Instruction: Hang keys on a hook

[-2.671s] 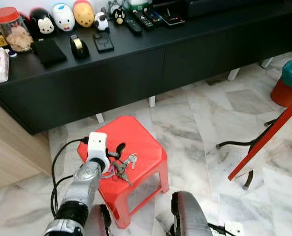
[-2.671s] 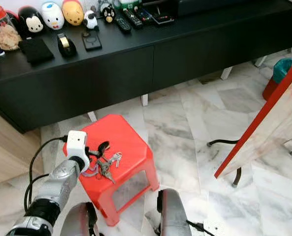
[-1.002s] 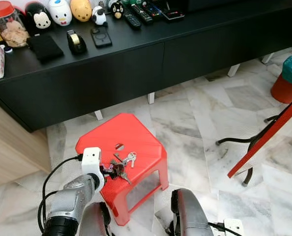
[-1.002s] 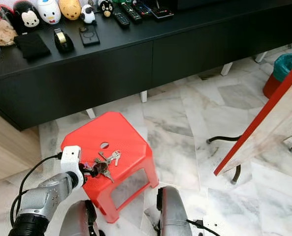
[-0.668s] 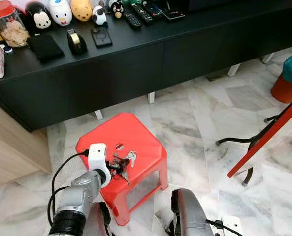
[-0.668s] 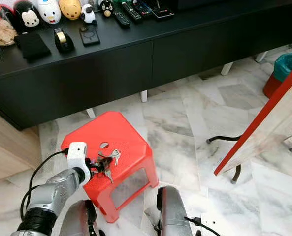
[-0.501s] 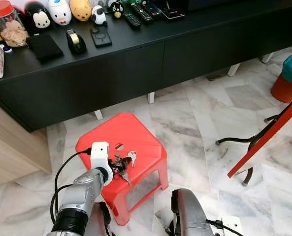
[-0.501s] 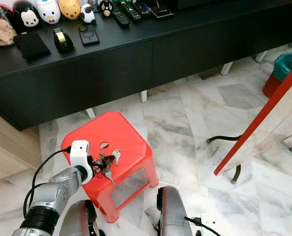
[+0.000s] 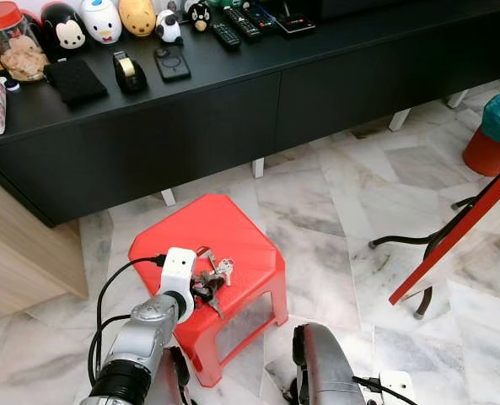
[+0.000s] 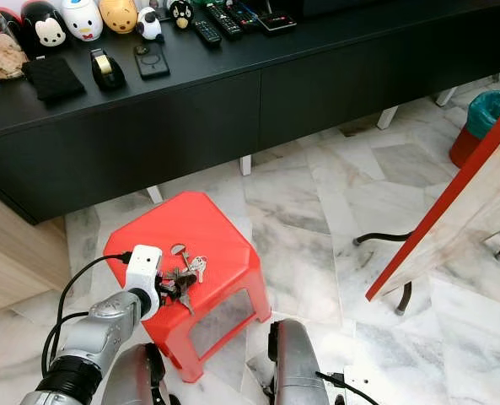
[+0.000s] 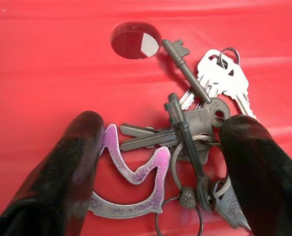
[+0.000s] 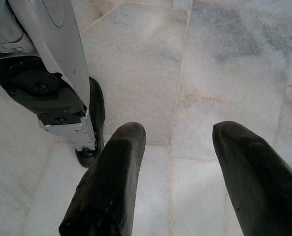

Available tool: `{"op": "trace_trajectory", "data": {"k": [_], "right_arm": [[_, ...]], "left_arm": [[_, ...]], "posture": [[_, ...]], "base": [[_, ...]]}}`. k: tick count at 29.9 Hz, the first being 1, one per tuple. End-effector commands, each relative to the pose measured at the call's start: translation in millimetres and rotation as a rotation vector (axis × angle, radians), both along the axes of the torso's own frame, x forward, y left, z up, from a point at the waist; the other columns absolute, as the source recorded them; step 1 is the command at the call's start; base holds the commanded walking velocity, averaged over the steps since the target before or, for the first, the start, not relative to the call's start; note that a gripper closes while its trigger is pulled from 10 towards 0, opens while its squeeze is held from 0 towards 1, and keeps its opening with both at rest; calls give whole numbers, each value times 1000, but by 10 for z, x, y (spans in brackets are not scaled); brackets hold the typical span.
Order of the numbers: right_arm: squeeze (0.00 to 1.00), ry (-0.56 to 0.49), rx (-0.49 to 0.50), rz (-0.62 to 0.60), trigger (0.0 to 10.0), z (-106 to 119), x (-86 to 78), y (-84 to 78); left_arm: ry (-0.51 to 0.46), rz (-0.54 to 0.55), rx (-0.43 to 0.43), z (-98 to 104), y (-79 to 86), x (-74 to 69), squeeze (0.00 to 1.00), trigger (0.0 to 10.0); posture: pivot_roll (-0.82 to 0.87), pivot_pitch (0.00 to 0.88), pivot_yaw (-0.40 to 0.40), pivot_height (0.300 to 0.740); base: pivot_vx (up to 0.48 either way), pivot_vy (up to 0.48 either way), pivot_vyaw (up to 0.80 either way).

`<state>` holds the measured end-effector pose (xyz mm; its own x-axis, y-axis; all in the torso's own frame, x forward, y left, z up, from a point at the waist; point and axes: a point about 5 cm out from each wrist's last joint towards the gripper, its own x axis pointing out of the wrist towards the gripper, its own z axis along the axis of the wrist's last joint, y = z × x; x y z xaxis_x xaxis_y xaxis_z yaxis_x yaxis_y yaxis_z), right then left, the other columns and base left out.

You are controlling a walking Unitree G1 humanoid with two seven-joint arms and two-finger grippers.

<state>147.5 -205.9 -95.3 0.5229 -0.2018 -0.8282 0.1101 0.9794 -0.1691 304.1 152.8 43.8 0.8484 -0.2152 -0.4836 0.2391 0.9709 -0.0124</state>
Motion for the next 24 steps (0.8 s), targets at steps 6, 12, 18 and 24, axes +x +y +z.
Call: {"op": "trace_trajectory", "data": {"k": [6, 12, 18, 24], "right_arm": [[0, 61, 12, 19, 10000, -64, -140, 41], [0, 63, 11, 25, 10000, -64, -138, 43], [0, 64, 13, 26, 10000, -62, -127, 50], [0, 62, 12, 25, 10000, -58, -115, 44]], "left_arm": [[47, -17, 61, -166, 38, -97, 0, 0], [37, -14, 72, -171, 50, -101, 0, 0], [25, -4, 64, -176, 56, -106, 0, 0], [20, -6, 71, -185, 62, -119, 0, 0]], "posture": [[-159, 187, -15, 593], [-159, 188, -14, 593], [-157, 184, -13, 593], [-156, 182, -13, 593]], "base": [[0, 0, 0], [0, 0, 0], [0, 0, 0], [0, 0, 0]]}}
